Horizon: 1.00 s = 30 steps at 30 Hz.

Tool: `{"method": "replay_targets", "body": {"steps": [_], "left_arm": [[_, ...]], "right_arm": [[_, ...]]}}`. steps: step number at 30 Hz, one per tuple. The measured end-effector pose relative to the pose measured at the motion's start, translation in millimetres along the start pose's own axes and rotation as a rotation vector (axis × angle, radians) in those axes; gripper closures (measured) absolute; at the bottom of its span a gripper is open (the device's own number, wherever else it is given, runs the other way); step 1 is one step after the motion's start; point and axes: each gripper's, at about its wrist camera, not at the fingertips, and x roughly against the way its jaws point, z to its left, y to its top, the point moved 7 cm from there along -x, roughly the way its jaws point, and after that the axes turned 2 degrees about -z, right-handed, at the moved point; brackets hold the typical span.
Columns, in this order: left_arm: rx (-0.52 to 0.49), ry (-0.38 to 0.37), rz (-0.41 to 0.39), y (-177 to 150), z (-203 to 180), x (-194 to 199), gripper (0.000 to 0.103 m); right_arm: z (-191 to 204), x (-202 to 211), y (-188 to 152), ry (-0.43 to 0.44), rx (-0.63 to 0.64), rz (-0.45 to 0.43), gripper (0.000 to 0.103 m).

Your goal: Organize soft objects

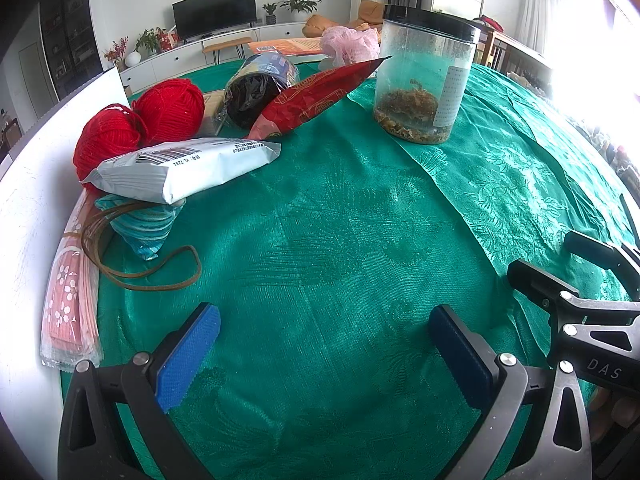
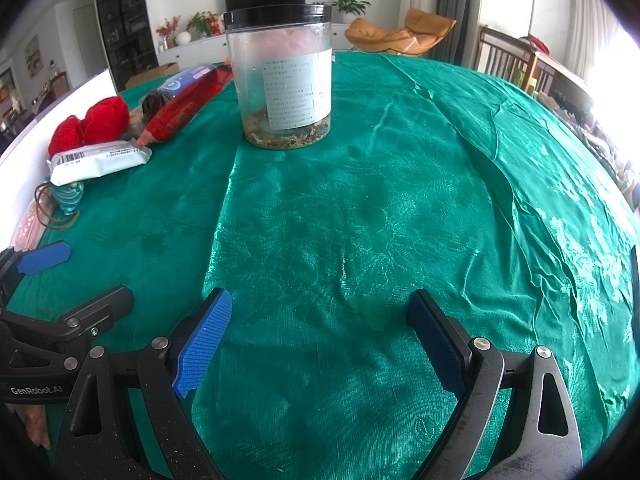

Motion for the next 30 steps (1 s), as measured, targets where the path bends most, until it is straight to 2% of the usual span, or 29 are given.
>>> {"method": "replay_targets", "body": {"steps": [30], "left_arm": [[0.001, 0.001, 0.000, -0.1, 0.0, -0.2, 0.000]], "right_arm": [[-1.4, -1.1, 0.8, 0.001, 0.000, 0.000, 0.011]]}}
